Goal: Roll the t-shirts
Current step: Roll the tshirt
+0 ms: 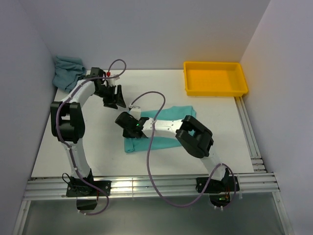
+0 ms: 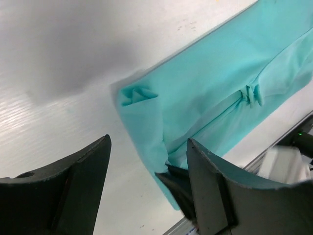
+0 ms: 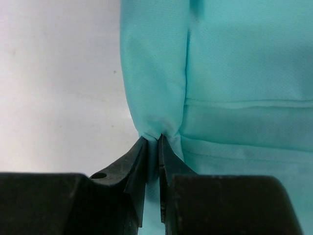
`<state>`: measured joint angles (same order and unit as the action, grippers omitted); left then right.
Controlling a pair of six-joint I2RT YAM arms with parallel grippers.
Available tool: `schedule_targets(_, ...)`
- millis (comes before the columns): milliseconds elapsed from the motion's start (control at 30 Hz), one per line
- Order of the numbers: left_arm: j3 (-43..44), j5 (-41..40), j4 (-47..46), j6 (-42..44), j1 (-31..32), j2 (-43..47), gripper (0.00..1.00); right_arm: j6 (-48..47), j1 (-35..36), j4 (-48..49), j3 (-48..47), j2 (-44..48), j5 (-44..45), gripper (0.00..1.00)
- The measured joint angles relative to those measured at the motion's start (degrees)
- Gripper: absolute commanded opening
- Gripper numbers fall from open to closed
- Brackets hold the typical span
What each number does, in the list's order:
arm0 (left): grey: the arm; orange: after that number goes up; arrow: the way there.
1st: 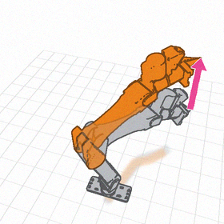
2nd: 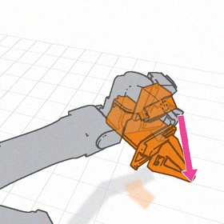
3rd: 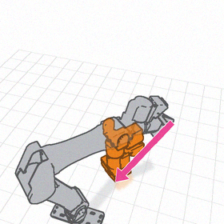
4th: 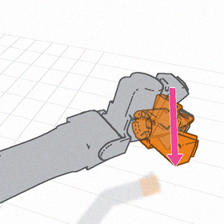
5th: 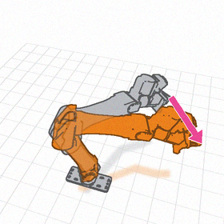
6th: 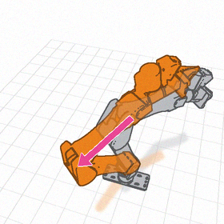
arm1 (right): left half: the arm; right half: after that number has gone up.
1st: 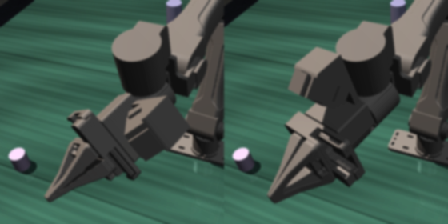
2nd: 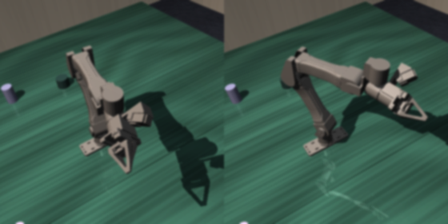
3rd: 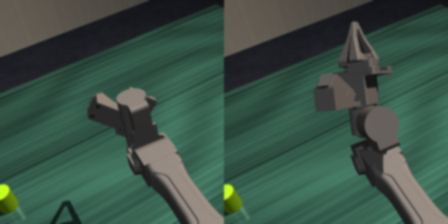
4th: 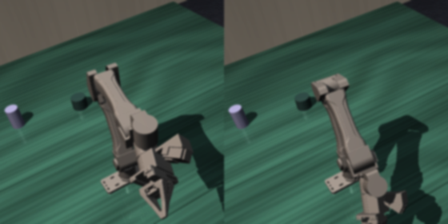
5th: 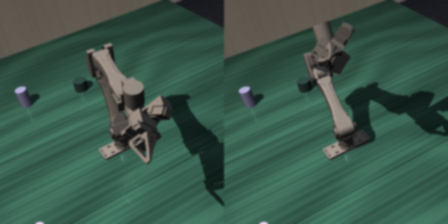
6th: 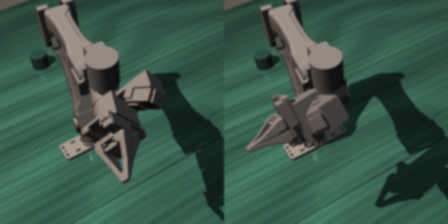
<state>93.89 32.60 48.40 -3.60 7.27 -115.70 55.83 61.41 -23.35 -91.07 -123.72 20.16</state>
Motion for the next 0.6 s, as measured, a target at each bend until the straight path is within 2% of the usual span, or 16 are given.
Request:
schedule_targets(100, -0.39, 2.10, 0.35, 0.90, -3.32, 1.25, 0.69, 0.98, -2.21, 9.22, 6.78, 2.84, -6.64, 0.12)
schedule_targets(233, -5.25, 4.02, -0.63, 2.60, -6.23, 4.90, 0.69, 4.07, -4.85, 22.64, 14.62, 4.66, -14.14, 0.12)
schedule_targets(600, -21.11, 8.33, -5.22, 6.10, -6.80, 7.87, 0.67, 18.60, -9.33, 57.64, 33.90, 4.90, -27.87, 0.13)
